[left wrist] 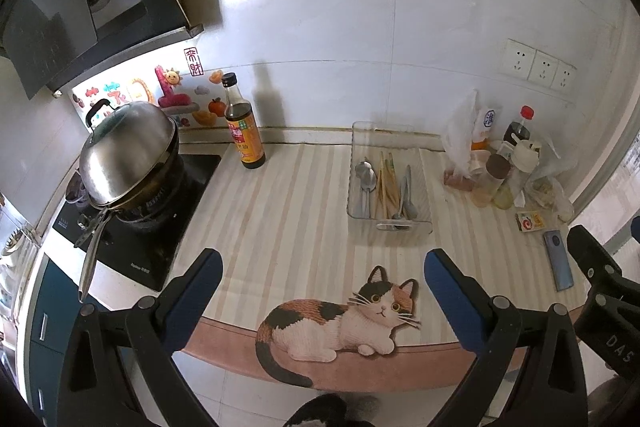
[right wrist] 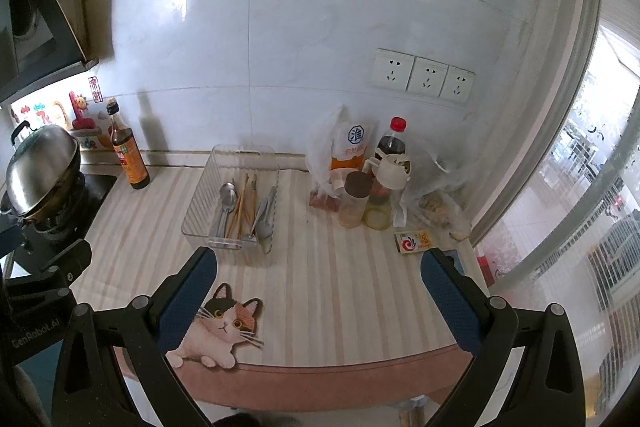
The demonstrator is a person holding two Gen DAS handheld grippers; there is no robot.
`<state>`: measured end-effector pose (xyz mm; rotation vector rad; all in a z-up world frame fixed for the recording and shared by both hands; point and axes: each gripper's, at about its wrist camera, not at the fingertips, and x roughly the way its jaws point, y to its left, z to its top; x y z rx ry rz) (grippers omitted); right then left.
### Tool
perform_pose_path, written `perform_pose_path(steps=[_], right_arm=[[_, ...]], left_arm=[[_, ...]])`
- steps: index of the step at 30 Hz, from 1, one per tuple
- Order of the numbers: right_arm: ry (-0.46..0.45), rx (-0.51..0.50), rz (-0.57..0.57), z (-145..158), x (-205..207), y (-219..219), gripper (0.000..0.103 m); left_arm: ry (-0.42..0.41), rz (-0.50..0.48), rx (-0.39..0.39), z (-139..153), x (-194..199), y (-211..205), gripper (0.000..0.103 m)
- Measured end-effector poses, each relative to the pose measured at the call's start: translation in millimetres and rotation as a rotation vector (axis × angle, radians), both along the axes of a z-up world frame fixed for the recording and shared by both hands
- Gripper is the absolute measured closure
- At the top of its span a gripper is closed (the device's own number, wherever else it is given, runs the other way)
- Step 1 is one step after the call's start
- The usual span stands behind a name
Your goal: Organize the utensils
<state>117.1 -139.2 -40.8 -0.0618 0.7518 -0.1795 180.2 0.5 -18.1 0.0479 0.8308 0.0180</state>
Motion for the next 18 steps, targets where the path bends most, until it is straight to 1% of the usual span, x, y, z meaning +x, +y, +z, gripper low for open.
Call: perform_pose_path(steps=[18], right_arm=[[0.013,0.012,0.044,-2.0,7.0,1.0,0.0]], left_arm=[[-0.002,0.017,0.002,3.7,2.8,4.8,0.0]])
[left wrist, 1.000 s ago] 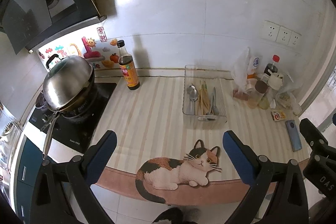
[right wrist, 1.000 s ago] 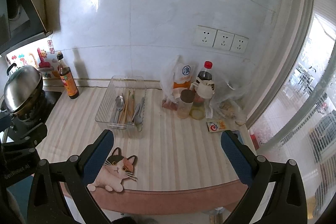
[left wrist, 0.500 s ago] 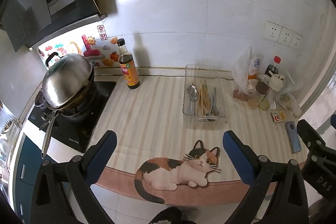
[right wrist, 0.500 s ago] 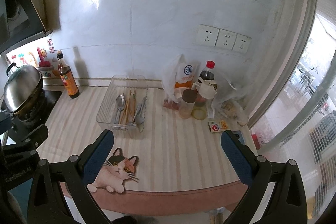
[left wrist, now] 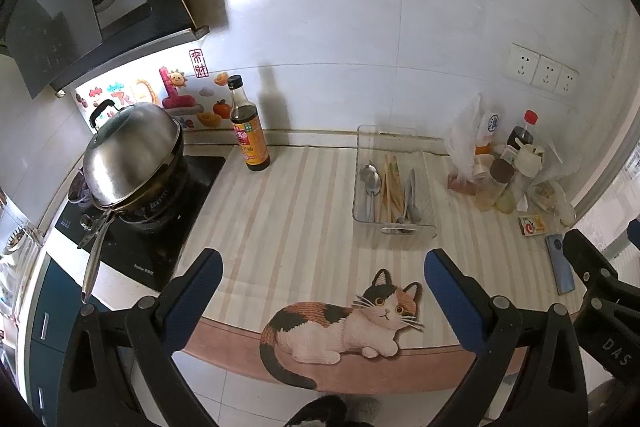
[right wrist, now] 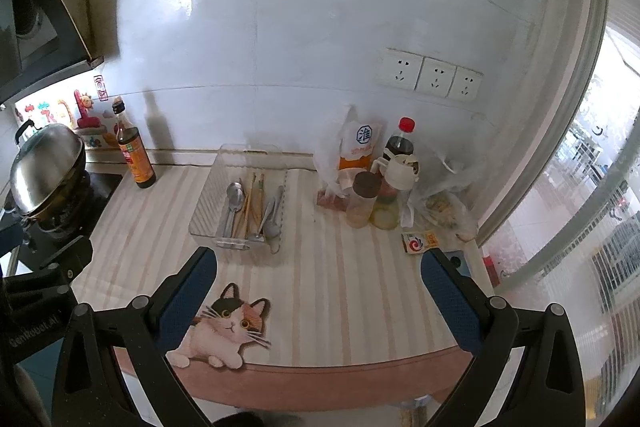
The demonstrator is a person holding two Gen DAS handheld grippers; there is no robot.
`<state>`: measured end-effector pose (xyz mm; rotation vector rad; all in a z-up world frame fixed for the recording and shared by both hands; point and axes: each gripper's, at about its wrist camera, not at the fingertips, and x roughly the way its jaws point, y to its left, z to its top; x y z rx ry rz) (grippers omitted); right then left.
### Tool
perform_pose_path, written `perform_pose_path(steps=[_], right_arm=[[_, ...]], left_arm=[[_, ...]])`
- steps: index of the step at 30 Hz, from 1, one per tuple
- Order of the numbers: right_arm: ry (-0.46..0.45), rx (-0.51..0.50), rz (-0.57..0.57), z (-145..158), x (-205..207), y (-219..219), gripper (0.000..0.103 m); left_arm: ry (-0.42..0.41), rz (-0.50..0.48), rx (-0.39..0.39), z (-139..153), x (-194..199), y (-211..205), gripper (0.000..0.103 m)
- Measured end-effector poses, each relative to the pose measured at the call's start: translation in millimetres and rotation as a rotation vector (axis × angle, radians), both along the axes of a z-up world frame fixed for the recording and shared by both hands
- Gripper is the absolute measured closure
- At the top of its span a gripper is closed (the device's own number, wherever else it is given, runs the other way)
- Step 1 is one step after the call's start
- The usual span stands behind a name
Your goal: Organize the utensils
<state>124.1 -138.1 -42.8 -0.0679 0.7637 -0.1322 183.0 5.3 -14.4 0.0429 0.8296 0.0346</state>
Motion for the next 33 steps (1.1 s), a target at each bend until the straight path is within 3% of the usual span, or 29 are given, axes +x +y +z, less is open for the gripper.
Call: perform_pose_path(steps=[33], right_arm=[[0.005,0.014,0.005,1.5,0.6,-3.9,0.0]], left_arm=[[0.001,0.0,-0.001,2.6,-3.9,-0.4,0.0]])
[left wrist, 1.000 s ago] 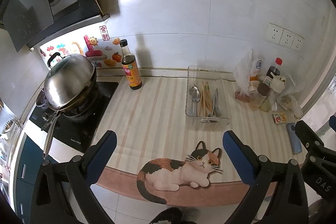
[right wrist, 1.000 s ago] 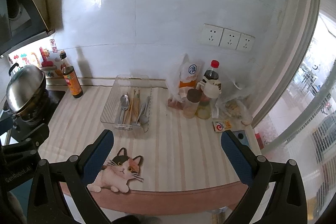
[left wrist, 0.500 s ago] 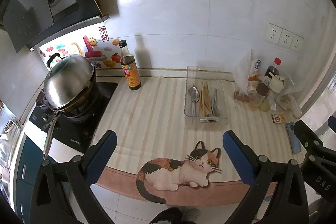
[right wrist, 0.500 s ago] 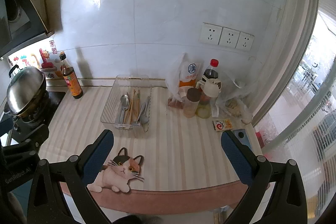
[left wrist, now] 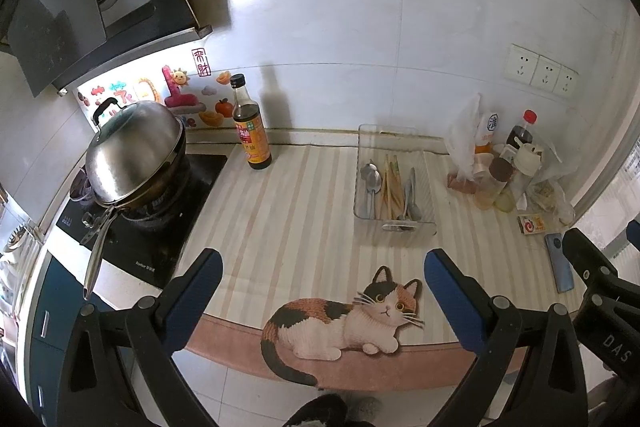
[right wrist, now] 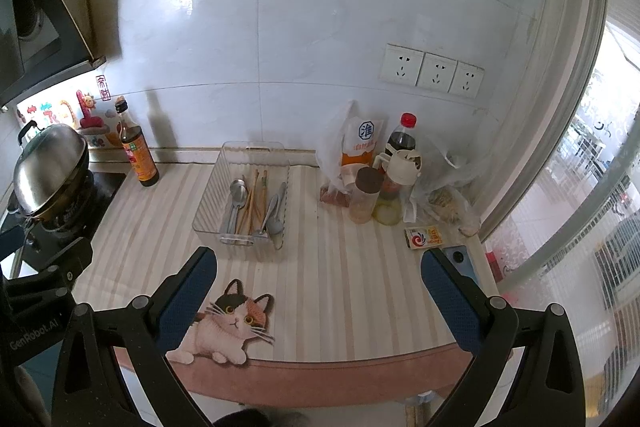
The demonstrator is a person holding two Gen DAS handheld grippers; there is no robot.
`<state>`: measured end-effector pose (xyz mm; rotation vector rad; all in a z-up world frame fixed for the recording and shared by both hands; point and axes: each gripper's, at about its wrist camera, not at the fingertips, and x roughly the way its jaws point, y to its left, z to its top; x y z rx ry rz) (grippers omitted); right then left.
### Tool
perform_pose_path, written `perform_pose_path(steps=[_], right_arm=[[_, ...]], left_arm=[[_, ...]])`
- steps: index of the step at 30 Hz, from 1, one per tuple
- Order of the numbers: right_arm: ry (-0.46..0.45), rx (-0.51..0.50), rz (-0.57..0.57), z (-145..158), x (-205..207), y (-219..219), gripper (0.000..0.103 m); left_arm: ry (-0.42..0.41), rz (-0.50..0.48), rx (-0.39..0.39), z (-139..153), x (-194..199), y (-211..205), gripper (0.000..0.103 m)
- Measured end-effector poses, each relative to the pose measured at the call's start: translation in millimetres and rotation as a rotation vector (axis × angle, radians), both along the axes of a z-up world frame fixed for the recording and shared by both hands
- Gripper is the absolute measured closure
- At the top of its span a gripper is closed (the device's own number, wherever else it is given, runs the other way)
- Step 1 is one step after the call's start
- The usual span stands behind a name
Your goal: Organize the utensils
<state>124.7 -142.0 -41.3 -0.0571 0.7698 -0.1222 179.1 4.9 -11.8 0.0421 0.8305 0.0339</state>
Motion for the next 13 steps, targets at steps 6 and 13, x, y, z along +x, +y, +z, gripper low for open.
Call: perform_pose_path(steps=[6,13], right_arm=[[-0.002,-0.003,0.001,0.3,0.3,-0.5,0.0],[-0.006,-0.003,0.002,0.3,-3.2,-3.6,0.0]], left_arm=[[-0.001,-0.001,0.0,-0.1,0.0,0.5,0.0],[0.0,-0.008,0.001,0.1,0.3,1.1,0.0]])
